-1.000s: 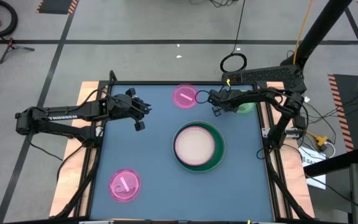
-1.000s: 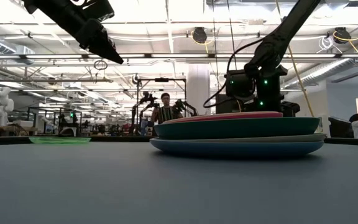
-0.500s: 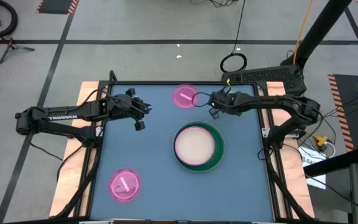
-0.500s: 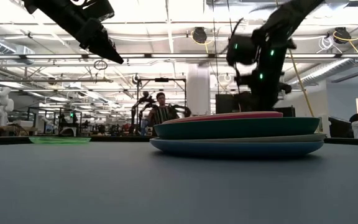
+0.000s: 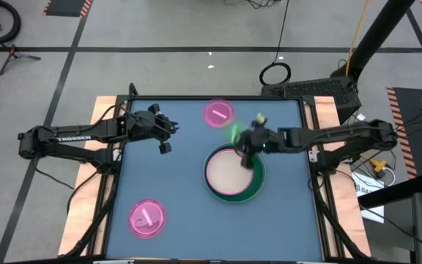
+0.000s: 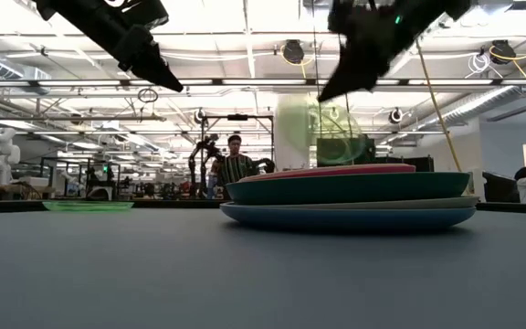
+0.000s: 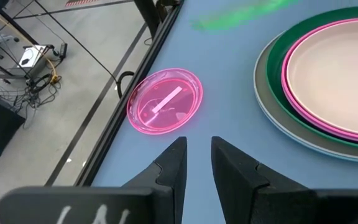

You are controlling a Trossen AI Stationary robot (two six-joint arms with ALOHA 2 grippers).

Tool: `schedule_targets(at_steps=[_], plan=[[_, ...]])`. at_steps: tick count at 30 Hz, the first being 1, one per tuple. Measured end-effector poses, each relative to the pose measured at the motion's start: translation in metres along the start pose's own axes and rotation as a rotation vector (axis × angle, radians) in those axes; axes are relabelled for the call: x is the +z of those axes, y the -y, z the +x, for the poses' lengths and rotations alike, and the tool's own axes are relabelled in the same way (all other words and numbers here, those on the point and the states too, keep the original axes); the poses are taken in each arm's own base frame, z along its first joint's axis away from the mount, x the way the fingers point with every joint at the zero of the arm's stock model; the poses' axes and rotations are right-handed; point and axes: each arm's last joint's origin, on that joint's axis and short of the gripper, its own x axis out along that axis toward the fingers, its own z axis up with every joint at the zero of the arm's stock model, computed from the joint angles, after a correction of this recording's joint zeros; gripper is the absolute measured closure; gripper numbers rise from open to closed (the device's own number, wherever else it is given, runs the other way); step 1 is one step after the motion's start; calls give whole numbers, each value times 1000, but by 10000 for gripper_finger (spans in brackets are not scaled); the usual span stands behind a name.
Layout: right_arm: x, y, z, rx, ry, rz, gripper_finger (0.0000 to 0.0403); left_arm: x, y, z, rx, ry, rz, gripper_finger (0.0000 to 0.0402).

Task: Stack plastic plates
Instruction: Stack the top light green plate on top of the white plate, then stack the top light pink plate on top of the light green plate

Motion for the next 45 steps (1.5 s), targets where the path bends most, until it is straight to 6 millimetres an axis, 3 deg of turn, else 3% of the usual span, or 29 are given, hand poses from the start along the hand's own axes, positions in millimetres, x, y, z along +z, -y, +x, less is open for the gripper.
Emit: schedule_targets(at_steps=[5, 10, 20, 29, 39, 45], plan=[[0, -27, -6, 266, 18, -76, 402, 1, 0, 0, 1, 5, -2, 321], [-4, -42, -11, 358, -6, -86, 403, 1, 0, 0, 1, 6, -3, 321], [-10, -56, -12, 393, -34, -91, 401, 2, 0, 0, 4, 20, -15, 321], [-19, -61, 4, 372, -121, -59, 363, 2, 0, 0, 4, 23, -42, 321], [-18, -58, 3, 363, -111, -96, 319, 4, -1, 0, 5, 38, -136, 321], [-19, -54, -3, 320, -109, -182, 315, 2, 5, 14, -5, 0, -198, 321]])
